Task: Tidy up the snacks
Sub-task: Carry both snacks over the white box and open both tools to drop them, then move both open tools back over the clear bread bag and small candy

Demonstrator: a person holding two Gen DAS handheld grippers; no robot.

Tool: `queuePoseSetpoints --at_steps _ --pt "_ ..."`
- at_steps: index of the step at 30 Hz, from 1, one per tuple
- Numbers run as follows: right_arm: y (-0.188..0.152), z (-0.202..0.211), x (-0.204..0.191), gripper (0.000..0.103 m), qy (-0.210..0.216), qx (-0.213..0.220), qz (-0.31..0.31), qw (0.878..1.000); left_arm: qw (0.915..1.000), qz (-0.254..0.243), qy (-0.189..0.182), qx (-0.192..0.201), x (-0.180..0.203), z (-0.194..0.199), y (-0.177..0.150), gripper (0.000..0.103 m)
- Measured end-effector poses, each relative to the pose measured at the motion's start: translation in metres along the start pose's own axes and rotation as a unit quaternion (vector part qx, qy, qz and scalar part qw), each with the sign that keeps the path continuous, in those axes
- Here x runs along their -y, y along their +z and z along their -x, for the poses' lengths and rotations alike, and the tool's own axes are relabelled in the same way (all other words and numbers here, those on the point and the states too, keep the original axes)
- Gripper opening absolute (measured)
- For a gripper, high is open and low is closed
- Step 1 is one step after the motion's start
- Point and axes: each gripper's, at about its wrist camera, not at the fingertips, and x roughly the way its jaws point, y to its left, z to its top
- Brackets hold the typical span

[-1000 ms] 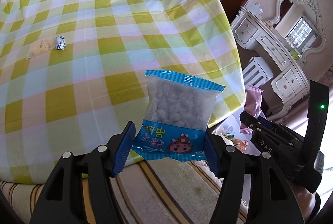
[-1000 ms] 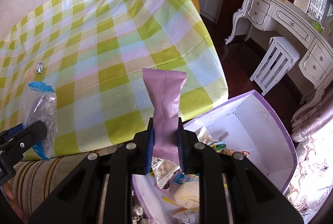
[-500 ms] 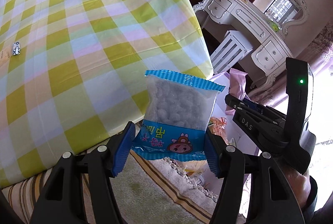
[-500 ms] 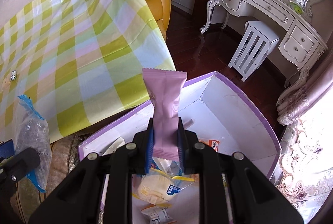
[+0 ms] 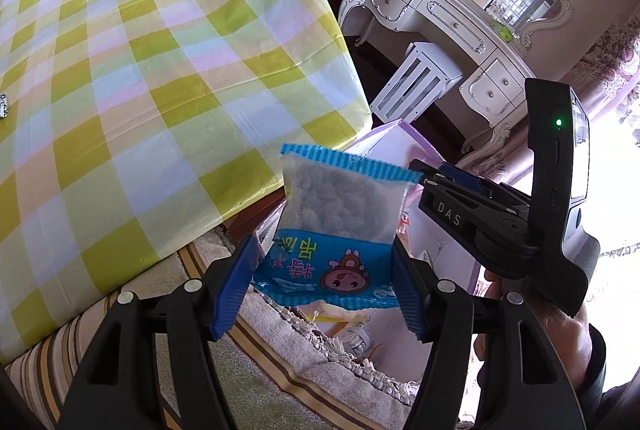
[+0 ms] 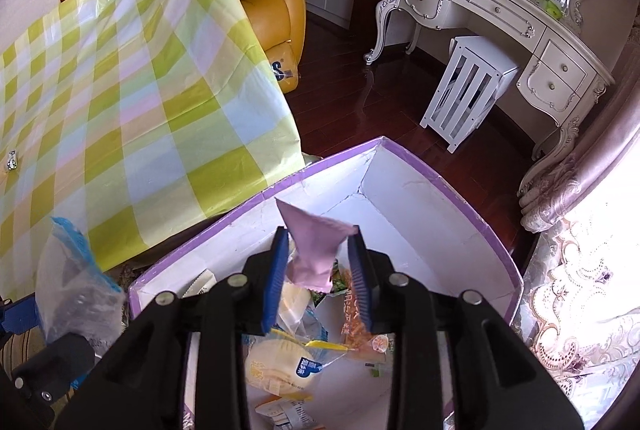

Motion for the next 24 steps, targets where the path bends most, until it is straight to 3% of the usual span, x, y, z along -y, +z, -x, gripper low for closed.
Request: queuePoseSetpoints --at_steps 1,4,15,24 --pt "0.001 0.001 0.0 0.052 -0.004 0.003 0.0 1.0 1.0 -0.001 -0.001 0.001 0.001 0.0 0.0 0.069" --pt "0.001 0.002 -0.001 0.059 -0.008 0.006 0.001 1.0 1.0 -0.003 -0.001 0.006 0.003 0.002 0.0 0.073" --pt "0.002 0.005 -0.008 0.067 -0.006 0.008 0.008 1.0 0.9999 0.009 -0.004 0.013 -0.003 0.006 0.0 0.073" --pt "0.002 0.011 -0.034 0.075 0.032 0.009 0.024 0.999 0.9983 0.038 0.024 0.037 -0.032 0.022 0.005 0.073"
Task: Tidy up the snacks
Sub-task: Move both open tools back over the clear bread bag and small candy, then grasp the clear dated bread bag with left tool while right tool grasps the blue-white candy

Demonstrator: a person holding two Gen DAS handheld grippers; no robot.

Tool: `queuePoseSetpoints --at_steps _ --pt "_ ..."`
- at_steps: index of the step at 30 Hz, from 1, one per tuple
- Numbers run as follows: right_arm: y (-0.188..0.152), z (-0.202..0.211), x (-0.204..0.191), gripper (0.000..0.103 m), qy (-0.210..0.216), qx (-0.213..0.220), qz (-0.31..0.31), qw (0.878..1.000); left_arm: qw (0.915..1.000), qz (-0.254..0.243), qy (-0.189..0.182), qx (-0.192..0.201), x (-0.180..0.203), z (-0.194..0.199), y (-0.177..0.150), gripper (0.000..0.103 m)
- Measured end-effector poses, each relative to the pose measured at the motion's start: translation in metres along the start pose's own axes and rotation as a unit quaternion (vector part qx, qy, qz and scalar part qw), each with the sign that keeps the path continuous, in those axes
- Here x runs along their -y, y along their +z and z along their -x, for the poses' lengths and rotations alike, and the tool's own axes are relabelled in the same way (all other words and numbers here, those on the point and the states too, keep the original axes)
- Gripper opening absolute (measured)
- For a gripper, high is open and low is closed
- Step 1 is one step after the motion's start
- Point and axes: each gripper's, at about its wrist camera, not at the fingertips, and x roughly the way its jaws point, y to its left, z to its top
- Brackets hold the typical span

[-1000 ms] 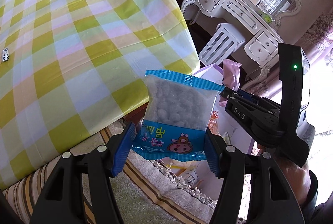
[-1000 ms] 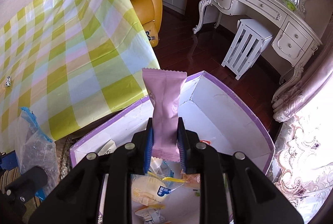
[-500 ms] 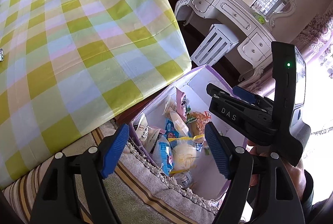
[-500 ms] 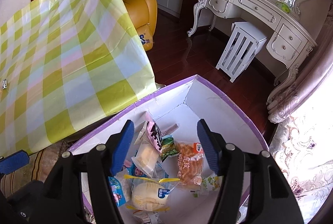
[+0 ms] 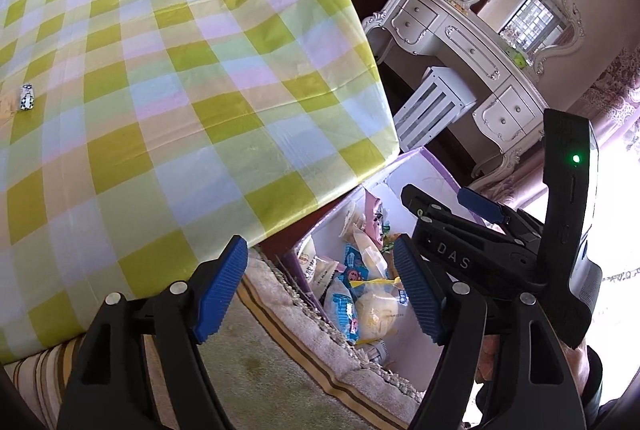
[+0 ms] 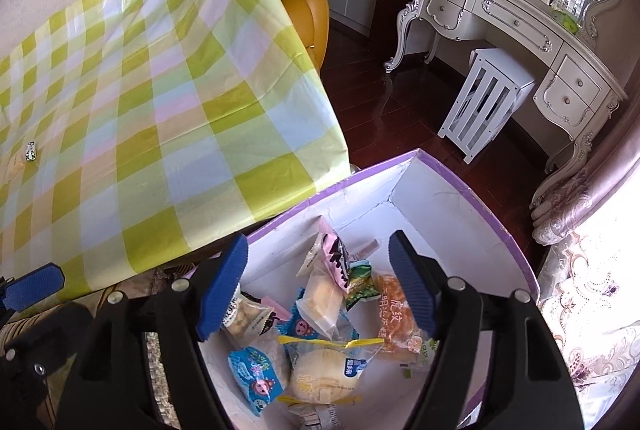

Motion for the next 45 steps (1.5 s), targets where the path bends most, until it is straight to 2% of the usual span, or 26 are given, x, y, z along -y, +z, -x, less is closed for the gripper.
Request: queuePoseSetpoints --at_steps 6,12,20,29,33,36,38,42,45 --pt "0.005 0.006 -0.033 0.076 0.033 0.003 0.021 0.999 0.9978 0.053 0.027 0.028 -0.051 0.019 0.012 0.073" --pt "0.012 0.009 -0.071 0.076 0.07 0.001 0.044 0.997 0.9905 0.109 0.061 0.057 -0.11 0.043 0.021 0.073" --pt "0.017 0.013 -0.127 0.076 0.115 -0.001 0.078 0.99 0.9716 0.175 0.125 0.099 -0.198 0.081 0.035 0.073" --pt "0.024 0.009 -0.179 0.076 0.143 -0.001 0.104 0.984 0.9465 0.238 0.191 0.106 -0.286 0.092 0.048 0.072" --pt "0.028 0.007 -0.197 0.076 0.152 -0.001 0.112 0.982 0.9405 0.245 0.211 0.104 -0.307 0.083 0.062 0.073" --pt "0.029 0.003 -0.209 0.076 0.155 -0.002 0.117 0.981 0.9411 0.238 0.219 0.1 -0.312 0.071 0.075 0.074" --pt "0.031 0.001 -0.214 0.076 0.157 -0.003 0.118 0.981 0.9405 0.23 0.231 0.096 -0.314 0.063 0.083 0.079" --pt "0.034 -0.002 -0.223 0.077 0.159 -0.002 0.119 0.98 0.9401 0.221 0.244 0.088 -0.317 0.049 0.093 0.083" --pt "0.035 -0.005 -0.229 0.077 0.161 -0.005 0.122 0.979 0.9381 0.202 0.269 0.082 -0.315 0.041 0.099 0.085"
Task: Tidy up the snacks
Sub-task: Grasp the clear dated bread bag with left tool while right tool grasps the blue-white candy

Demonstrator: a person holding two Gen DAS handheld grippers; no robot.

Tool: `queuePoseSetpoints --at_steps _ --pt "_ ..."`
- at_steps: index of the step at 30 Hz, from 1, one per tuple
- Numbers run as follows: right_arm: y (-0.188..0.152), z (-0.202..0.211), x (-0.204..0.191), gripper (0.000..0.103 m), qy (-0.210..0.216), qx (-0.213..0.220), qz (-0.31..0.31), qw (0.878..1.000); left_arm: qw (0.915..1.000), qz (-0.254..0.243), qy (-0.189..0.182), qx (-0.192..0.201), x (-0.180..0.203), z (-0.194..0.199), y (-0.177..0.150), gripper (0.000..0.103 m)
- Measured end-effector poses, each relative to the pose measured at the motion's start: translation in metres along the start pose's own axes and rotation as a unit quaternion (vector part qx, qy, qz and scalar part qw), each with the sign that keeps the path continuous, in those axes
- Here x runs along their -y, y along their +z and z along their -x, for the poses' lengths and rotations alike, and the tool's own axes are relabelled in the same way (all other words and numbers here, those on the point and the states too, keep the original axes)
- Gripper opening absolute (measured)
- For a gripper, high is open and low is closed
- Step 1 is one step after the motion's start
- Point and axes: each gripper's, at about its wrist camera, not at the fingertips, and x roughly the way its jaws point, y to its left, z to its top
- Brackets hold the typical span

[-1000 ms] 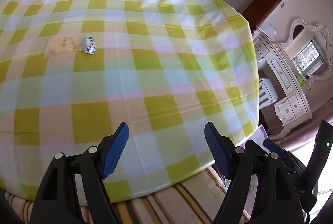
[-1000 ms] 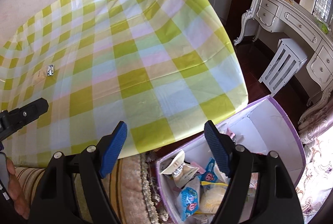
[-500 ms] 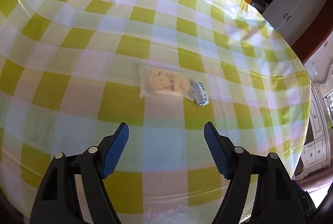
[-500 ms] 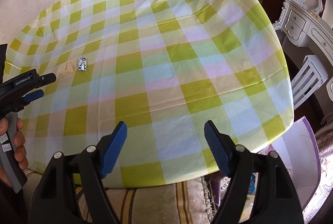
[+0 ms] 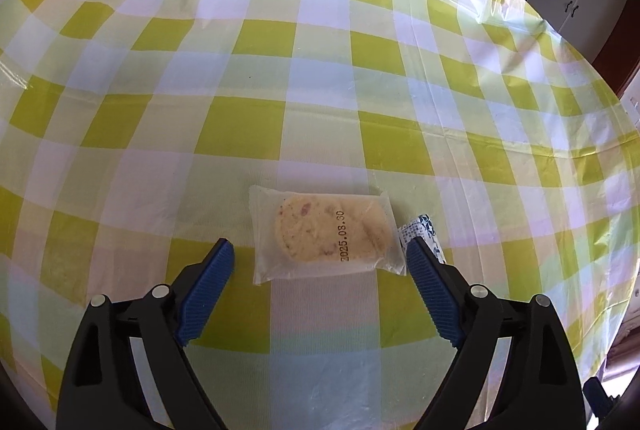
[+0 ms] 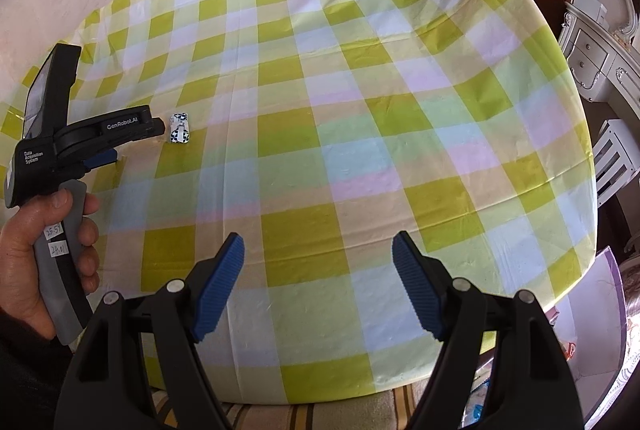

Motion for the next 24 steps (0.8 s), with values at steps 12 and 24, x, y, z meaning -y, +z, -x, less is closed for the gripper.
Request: queuePoseSetpoints --at_steps 12,24 --pt "0.015 -0.015 -0.021 0.077 0.004 0.008 0.013 1.0 0.9972 -0.065 0.034 0.017 0.013 -0.01 0.002 0.088" --pt "0.045 -0.032 -0.041 0.077 -0.001 0.031 0.016 0.999 0.9984 -0.055 0.004 0.01 -0.016 0.008 -0.008 0.063"
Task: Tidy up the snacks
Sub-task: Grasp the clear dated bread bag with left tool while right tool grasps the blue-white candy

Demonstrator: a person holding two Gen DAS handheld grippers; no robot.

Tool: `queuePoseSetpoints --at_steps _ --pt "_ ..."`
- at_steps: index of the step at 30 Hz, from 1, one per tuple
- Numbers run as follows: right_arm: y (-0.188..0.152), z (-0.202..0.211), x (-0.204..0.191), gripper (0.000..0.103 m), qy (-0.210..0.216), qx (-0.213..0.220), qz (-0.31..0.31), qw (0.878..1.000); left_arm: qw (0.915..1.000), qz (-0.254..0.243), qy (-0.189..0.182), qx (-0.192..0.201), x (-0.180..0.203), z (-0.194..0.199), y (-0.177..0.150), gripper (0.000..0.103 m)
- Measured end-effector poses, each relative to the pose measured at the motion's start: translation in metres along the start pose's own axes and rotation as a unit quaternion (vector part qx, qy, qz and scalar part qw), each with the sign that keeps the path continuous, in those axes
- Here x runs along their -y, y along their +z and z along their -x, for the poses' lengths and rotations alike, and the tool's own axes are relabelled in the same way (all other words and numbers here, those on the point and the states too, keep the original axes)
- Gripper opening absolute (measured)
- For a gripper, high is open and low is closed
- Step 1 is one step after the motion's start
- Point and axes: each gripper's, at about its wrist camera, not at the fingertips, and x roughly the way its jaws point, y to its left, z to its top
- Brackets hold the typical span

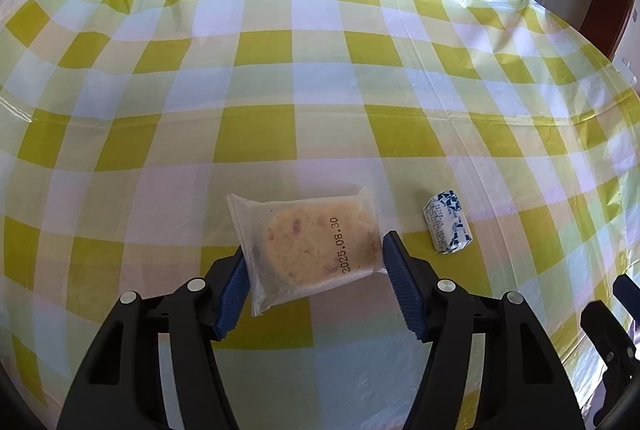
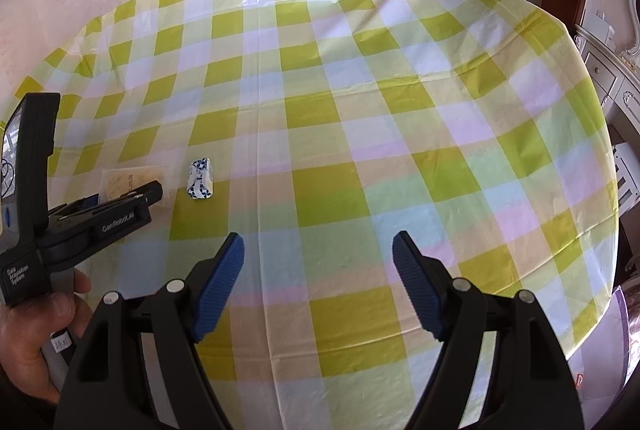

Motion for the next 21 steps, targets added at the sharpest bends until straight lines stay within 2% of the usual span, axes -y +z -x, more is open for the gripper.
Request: queuePoseSetpoints --at_steps 3,7,13,17,19,20,21 --pt "0.008 -0.012 -0.017 0.077 0.013 -0.005 0.012 1.0 1.0 -0.004 -0.001 0.002 -0.009 0.005 -0.006 0.065" --pt "0.019 -0.029 -0.041 0.077 0.023 -0.004 0.028 0.999 0.9997 0.022 0.0 0.007 -0.029 0.011 -0.017 0.088" --pt "0.032 -0.054 -0.073 0.076 0.037 -0.004 0.055 0.998 0.9978 0.065 0.008 0.015 -0.058 0.022 -0.022 0.089" --pt "0.035 -0.075 -0.086 0.076 0.037 -0.021 0.066 0.997 0.9964 0.082 0.004 0.022 -0.068 0.027 -0.024 0.089" --pt "0.036 -0.085 -0.088 0.064 0.037 -0.028 0.07 0.996 0.9959 0.087 0.0 0.025 -0.07 0.029 -0.024 0.089" --pt "0.037 -0.088 -0.089 0.063 0.038 -0.031 0.072 0.996 0.9956 0.09 -0.003 0.026 -0.07 0.029 -0.024 0.089" --pt "0.038 -0.089 -0.09 0.057 0.036 -0.026 0.075 0.996 0.9955 0.091 -0.006 0.027 -0.068 0.03 -0.024 0.089"
